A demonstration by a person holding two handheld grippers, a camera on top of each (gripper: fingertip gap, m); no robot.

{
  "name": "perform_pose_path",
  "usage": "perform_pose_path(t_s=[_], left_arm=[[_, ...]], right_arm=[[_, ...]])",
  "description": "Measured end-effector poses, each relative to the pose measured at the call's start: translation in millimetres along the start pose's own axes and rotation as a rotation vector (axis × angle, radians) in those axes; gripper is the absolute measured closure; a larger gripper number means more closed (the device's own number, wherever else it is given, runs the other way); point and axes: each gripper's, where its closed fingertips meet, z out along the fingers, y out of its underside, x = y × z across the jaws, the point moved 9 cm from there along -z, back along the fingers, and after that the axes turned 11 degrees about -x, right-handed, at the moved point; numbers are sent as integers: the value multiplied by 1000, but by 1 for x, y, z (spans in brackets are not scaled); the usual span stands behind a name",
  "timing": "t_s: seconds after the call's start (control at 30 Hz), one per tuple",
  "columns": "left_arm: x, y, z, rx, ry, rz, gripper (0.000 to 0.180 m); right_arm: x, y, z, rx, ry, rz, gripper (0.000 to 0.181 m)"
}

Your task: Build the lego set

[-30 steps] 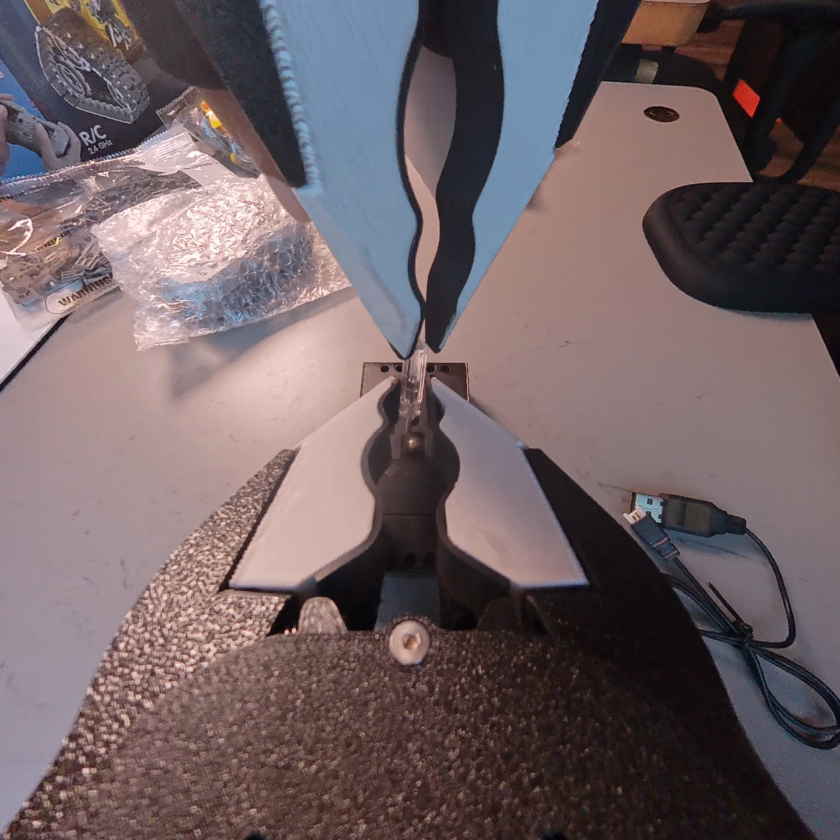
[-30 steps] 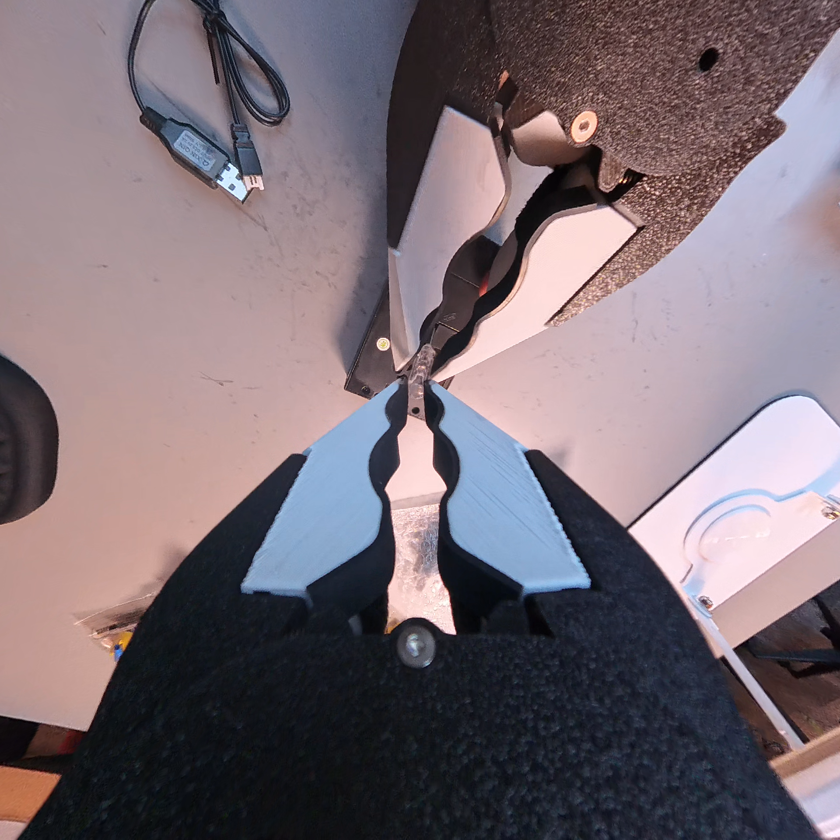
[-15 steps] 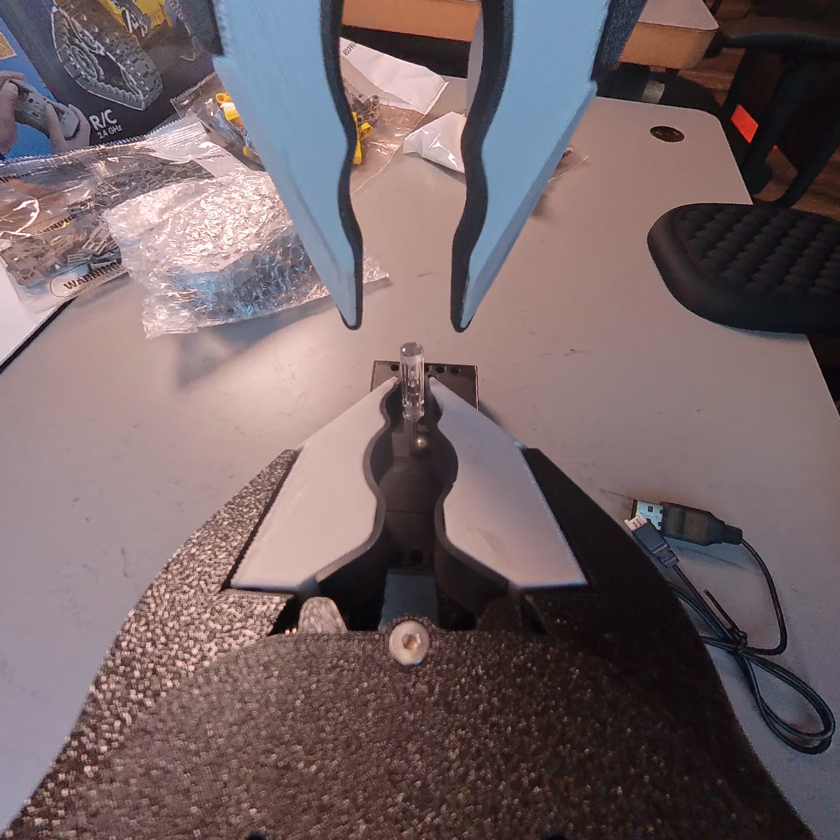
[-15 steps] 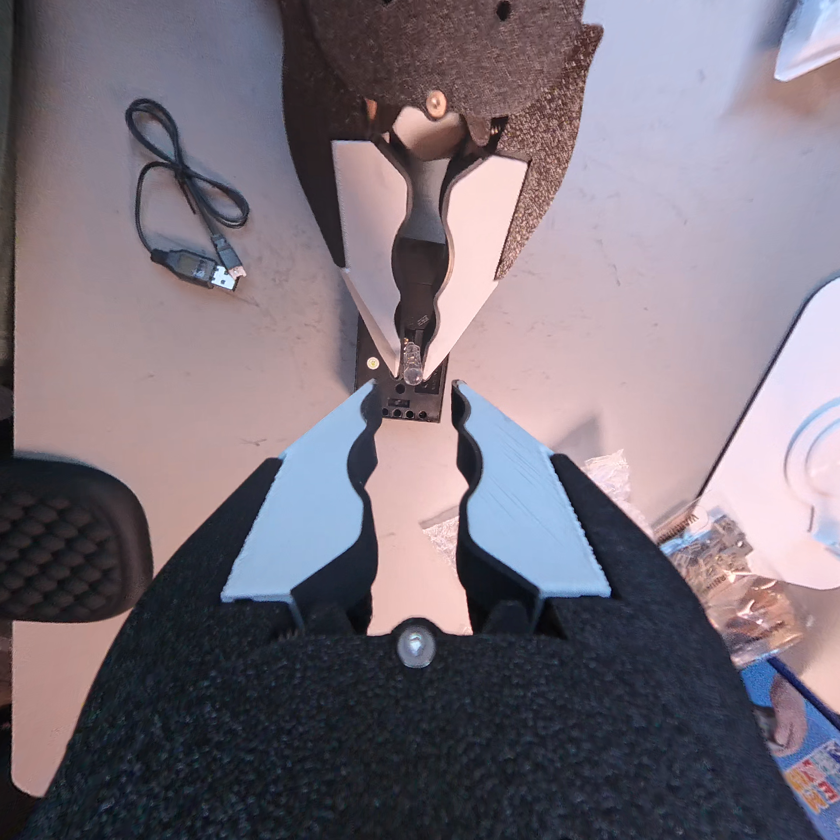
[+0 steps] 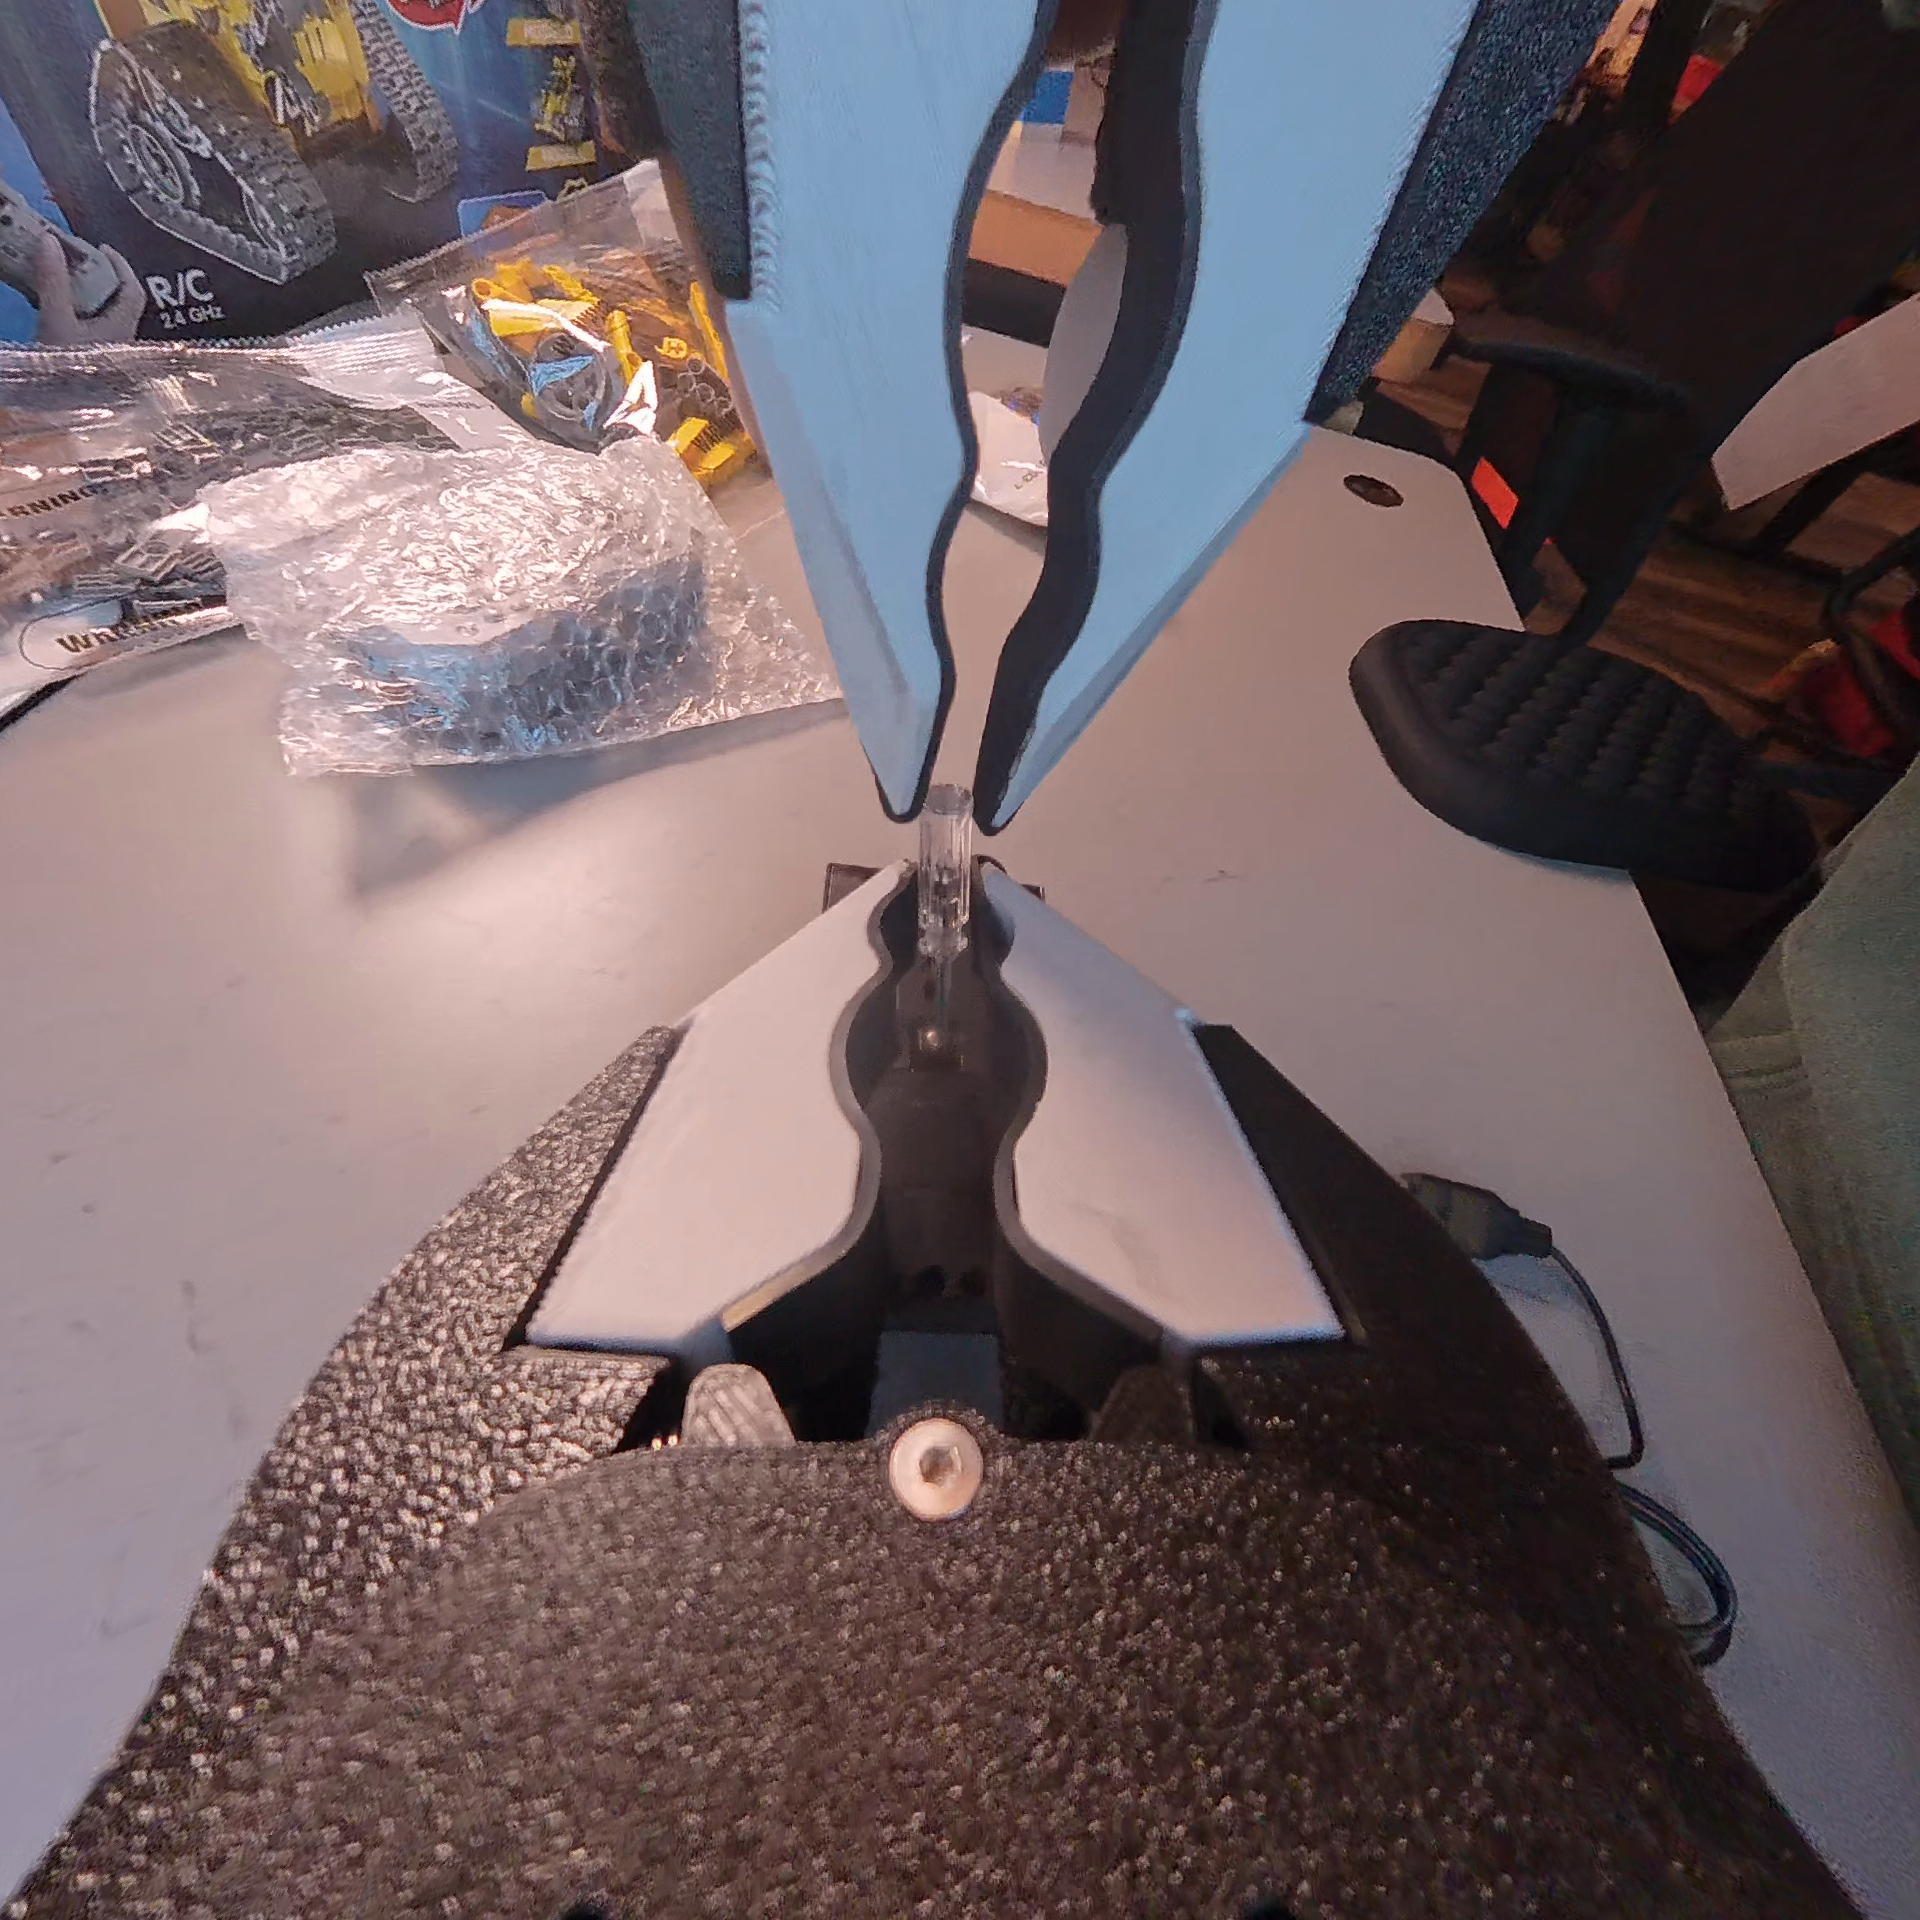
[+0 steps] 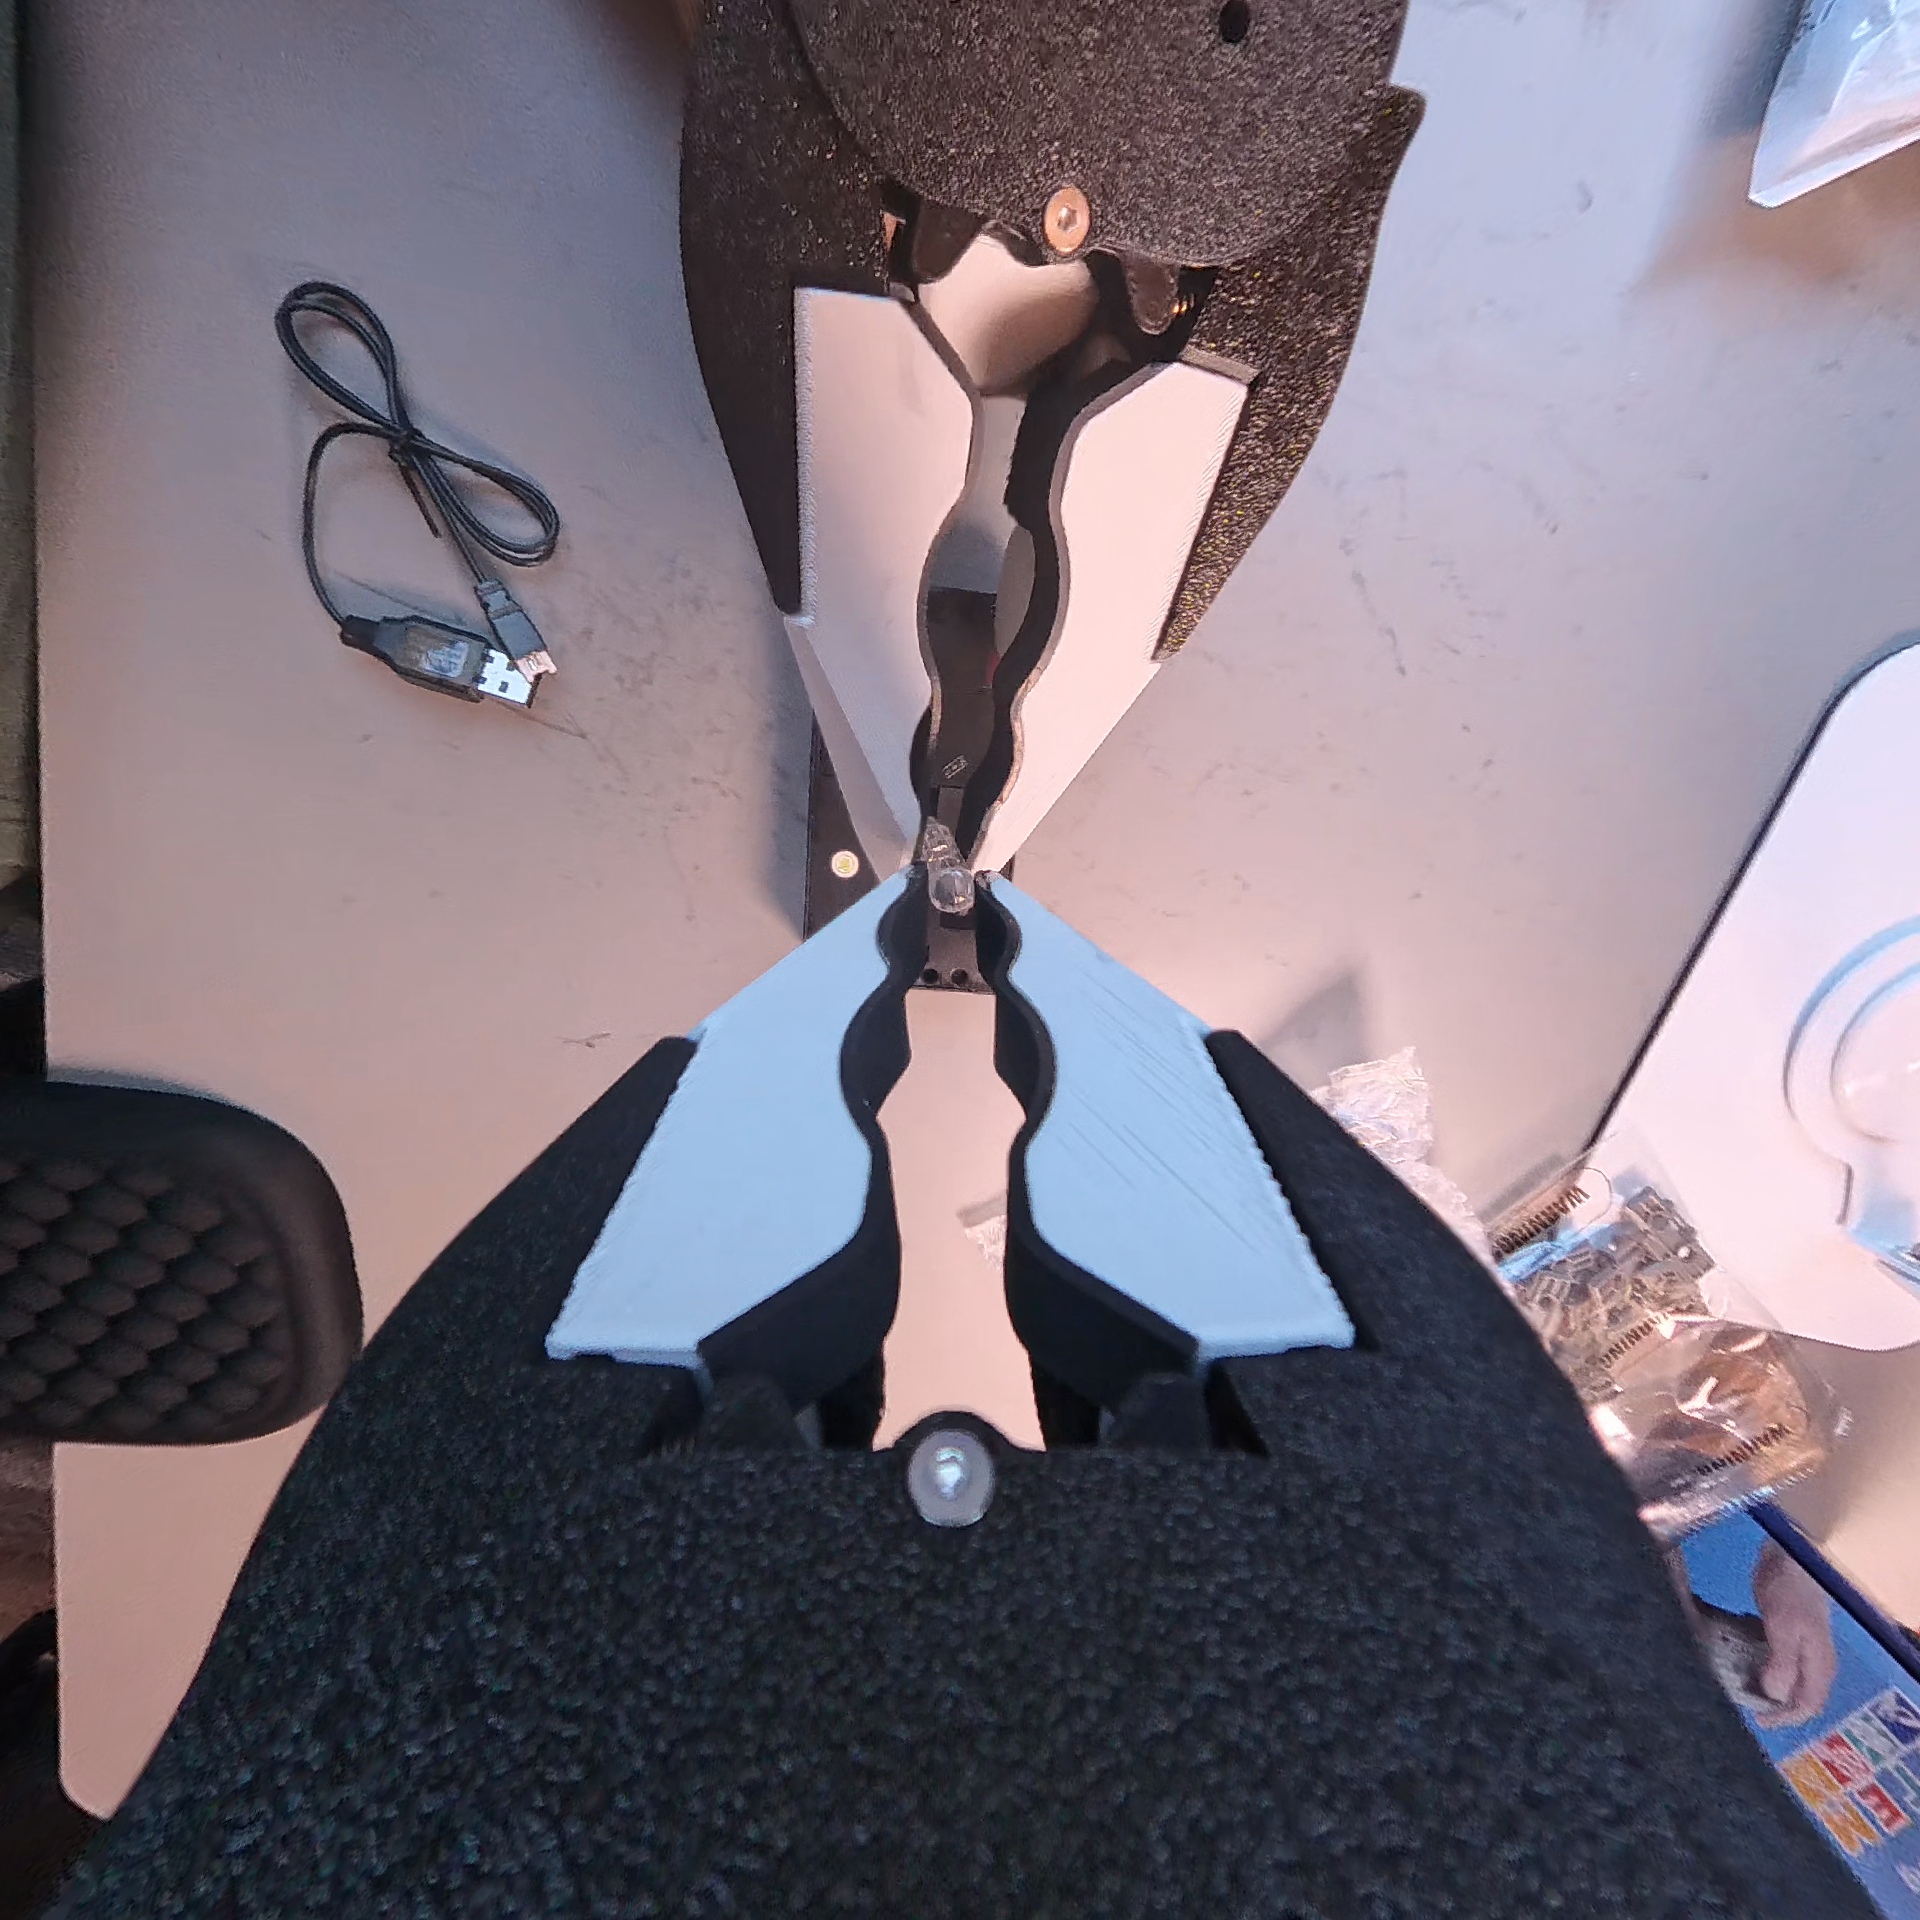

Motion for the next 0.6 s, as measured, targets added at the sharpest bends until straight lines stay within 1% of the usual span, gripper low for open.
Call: perform_pose_path(t_s=[0.1,0.3,0.6], left_arm=[[0,1,1,-31,-16,21,171],[-1,1,2,-43,-22,13,171],[-2,2,2,-53,-10,3,171]], right_arm=[[-1,-4,4,-57,12,-26,174],[1,-11,5,-123,15,-62,174],[1,-17,6,-149,14,-79,174]])
